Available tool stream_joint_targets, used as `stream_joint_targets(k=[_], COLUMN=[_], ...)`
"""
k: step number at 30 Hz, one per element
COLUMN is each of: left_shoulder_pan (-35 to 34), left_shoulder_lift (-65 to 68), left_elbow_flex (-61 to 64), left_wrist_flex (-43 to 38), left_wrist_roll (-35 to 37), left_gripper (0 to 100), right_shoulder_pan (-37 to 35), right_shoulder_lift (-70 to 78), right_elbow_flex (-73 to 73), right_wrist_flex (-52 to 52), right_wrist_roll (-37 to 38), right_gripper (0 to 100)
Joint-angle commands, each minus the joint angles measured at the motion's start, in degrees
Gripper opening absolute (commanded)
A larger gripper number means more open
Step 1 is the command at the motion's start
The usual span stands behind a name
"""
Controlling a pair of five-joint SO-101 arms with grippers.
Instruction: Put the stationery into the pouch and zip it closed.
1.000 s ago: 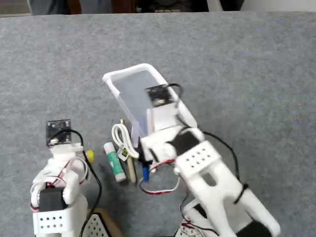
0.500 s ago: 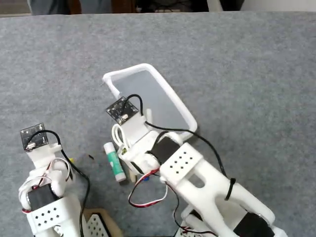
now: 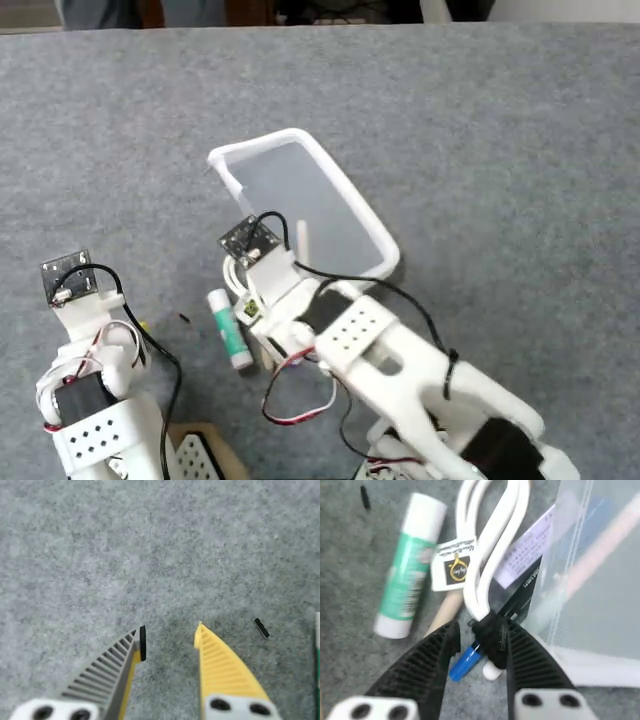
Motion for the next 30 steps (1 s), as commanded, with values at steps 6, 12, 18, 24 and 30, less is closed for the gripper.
stream_joint_targets(k=[6,12,18,24,30], left_shoulder_pan=[-0.75,-0.66,-0.57,-0.40,-0.40], left_shoulder_lift=[0.35,0.26,-0.09,-0.09,-0.09], left_elbow_flex=[-1.01,-1.01,1.89,2.95,2.51], left_wrist_flex=[-1.23,-1.23,-2.46,-3.25,-3.25], left_wrist_roll=[-0.62,-0.62,-0.62,-0.35,-0.26], left_gripper=[19,18,18,18,19], right_shoulder_pan=[3.96,4.48,4.40,4.48,4.48], right_shoulder_lift=[8.84,9.10,9.01,9.01,9.01], right_elbow_flex=[-0.04,-1.98,-3.91,-6.02,-8.57], right_wrist_flex=[-6.15,-4.84,-4.92,-4.48,-4.40], right_wrist_roll=[0.26,0.26,-0.09,-0.09,-0.09], right_gripper=[13.2,5.6,1.1,1.1,1.1])
